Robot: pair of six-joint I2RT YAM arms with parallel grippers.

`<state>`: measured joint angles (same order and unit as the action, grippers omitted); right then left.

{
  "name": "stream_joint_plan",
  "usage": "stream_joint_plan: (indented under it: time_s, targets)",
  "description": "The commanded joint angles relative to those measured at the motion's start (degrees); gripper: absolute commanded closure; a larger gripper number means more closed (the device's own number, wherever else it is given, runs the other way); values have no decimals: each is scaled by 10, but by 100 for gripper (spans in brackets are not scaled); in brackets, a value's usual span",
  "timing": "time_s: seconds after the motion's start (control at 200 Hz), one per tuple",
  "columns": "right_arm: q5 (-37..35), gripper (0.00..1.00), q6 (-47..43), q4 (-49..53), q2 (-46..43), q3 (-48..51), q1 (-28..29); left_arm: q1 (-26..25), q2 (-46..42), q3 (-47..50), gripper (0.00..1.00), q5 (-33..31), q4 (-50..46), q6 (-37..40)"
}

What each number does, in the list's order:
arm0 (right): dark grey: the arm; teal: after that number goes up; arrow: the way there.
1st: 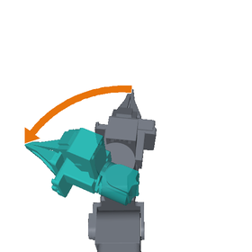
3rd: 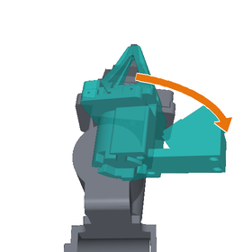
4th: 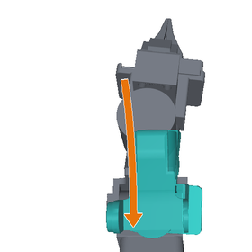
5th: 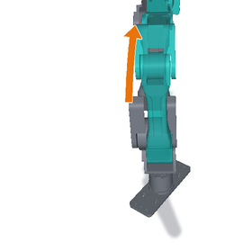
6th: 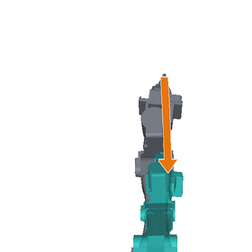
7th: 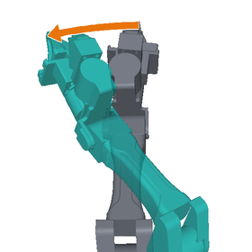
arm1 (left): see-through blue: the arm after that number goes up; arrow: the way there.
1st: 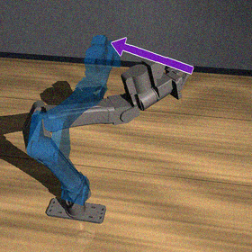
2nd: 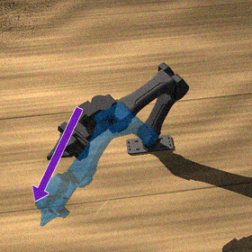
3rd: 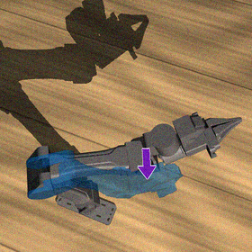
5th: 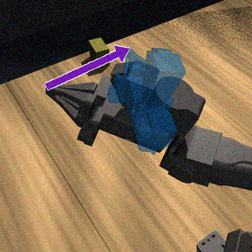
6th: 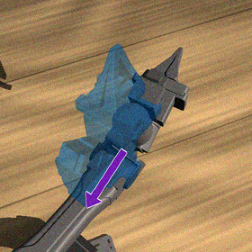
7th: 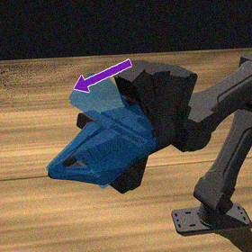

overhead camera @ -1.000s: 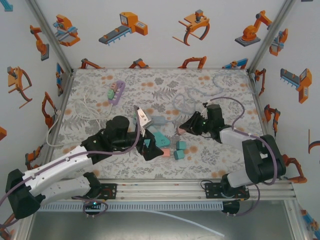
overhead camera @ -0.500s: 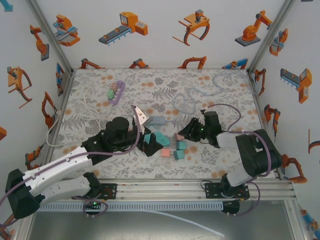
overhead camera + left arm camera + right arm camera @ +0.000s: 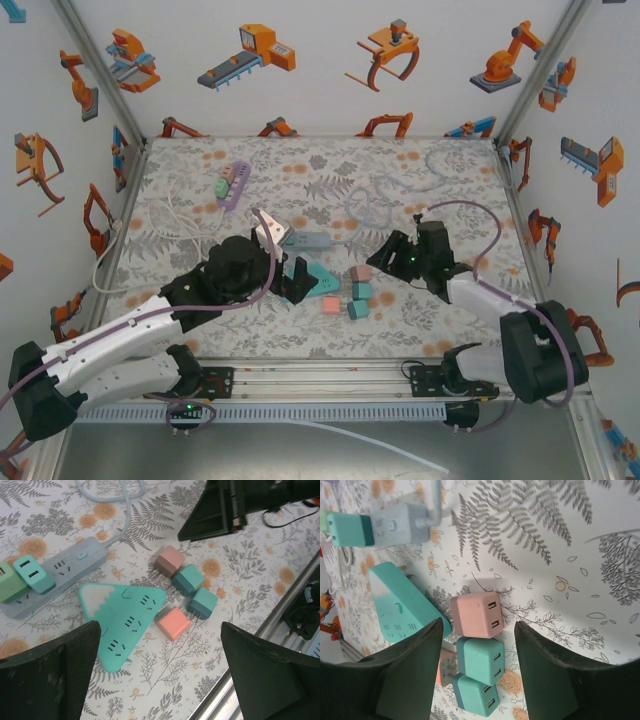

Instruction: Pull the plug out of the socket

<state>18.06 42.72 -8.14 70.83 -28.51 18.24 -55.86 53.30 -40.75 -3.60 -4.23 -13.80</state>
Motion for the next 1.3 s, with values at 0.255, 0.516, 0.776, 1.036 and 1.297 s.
stream_joint_plan:
  time_s: [0.255, 0.516, 0.776, 1.036, 1.297]
  targets:
    - [-46, 45, -346, 36, -60, -182, 57, 43, -21, 11, 3, -155, -60, -131]
    - [95, 44, -651, 98, 68, -345, 158, 170, -35, 56, 3, -124, -44, -191]
    - [172, 34, -843, 197, 227, -490, 204, 303, -4, 85, 3, -42, -26, -195]
    - [182, 25, -888, 247, 360, -593, 210, 359, 109, 87, 3, 23, 64, -207]
    - [191, 24, -889, 303, 480, -691, 210, 363, 242, 62, 2, 43, 151, -231]
